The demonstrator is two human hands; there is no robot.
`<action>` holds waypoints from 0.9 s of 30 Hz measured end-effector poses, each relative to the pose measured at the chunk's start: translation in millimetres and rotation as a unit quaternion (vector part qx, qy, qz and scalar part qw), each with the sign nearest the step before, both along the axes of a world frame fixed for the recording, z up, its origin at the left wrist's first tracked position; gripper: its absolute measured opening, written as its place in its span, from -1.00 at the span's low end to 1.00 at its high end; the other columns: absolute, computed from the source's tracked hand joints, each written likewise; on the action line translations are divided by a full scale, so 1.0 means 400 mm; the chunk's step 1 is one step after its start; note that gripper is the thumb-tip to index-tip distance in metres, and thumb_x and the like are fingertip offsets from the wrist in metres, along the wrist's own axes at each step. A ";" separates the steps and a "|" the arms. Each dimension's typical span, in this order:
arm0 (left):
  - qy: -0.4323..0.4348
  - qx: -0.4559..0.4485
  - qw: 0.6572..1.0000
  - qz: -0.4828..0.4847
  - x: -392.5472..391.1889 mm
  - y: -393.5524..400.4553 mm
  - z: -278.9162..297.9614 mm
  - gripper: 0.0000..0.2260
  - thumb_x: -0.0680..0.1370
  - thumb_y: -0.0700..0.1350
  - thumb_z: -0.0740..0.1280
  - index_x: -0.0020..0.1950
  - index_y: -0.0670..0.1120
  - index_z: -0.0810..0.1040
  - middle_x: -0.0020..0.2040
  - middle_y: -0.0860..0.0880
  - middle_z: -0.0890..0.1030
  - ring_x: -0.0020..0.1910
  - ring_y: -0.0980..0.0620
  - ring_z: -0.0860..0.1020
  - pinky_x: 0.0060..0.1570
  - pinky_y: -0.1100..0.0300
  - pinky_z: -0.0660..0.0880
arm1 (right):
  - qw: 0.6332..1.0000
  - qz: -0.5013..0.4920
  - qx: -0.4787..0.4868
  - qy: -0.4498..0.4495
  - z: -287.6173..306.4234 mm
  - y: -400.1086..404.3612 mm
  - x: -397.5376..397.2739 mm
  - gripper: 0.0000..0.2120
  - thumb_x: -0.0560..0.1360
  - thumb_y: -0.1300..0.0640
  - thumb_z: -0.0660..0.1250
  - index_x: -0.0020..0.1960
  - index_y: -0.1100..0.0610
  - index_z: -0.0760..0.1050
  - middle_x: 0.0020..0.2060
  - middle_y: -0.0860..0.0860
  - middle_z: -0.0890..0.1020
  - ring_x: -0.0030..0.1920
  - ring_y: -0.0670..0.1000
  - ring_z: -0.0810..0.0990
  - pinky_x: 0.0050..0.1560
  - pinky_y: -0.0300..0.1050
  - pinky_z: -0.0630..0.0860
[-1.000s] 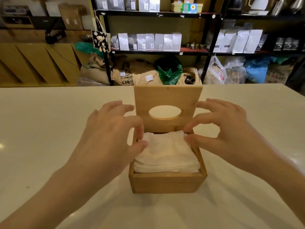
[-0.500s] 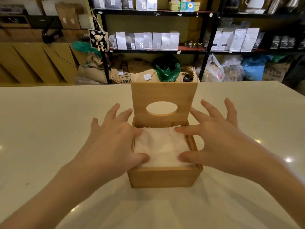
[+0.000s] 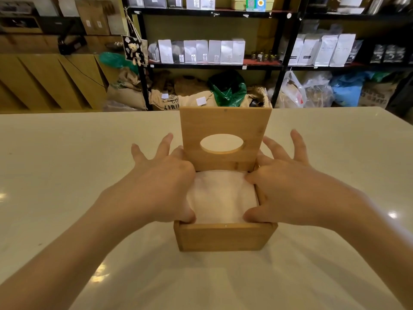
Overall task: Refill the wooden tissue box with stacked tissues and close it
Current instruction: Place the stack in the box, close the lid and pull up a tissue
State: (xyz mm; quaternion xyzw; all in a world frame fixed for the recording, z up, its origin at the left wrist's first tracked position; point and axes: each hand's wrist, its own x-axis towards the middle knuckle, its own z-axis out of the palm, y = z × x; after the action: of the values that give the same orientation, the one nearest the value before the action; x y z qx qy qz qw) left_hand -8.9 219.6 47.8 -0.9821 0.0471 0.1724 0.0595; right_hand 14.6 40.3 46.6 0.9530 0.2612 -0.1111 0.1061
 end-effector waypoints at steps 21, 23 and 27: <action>-0.024 -0.322 0.945 0.057 -0.021 0.006 -0.071 -0.47 0.36 0.19 0.38 0.31 0.33 0.35 0.49 0.27 -0.17 0.50 0.04 -0.05 0.45 -0.17 0.07 | 0.974 -0.093 0.193 0.075 -0.047 -0.002 0.010 -0.51 0.39 -0.26 0.25 0.31 -0.35 0.28 0.53 -0.14 -0.08 0.49 0.12 -0.32 0.36 0.32 -0.42; -0.032 -0.296 0.953 0.061 -0.018 0.004 -0.069 -0.47 0.34 0.19 0.40 0.29 0.33 0.36 0.44 0.30 -0.13 0.47 0.04 0.01 0.43 -0.15 0.13 | 0.979 -0.093 0.168 0.065 -0.045 0.001 0.013 -0.49 0.39 -0.27 0.26 0.32 -0.35 0.27 0.53 -0.12 -0.07 0.49 0.12 -0.33 0.34 0.33 -0.43; -0.056 -0.250 0.965 0.055 -0.006 -0.003 -0.051 -0.47 0.28 0.22 0.44 0.22 0.31 0.43 0.33 0.17 0.06 0.34 -0.02 0.14 0.36 -0.11 0.25 | 0.988 -0.071 0.127 0.048 -0.037 0.010 0.020 -0.50 0.39 -0.28 0.24 0.32 -0.36 0.26 0.52 -0.11 -0.01 0.49 0.11 -0.30 0.30 0.35 -0.45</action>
State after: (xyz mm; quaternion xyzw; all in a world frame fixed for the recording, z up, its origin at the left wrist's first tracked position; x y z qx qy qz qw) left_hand -11.2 218.6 27.2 -0.9748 0.0313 0.1029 -0.1953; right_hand 22.5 44.4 32.0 0.9684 0.2101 -0.1294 -0.0366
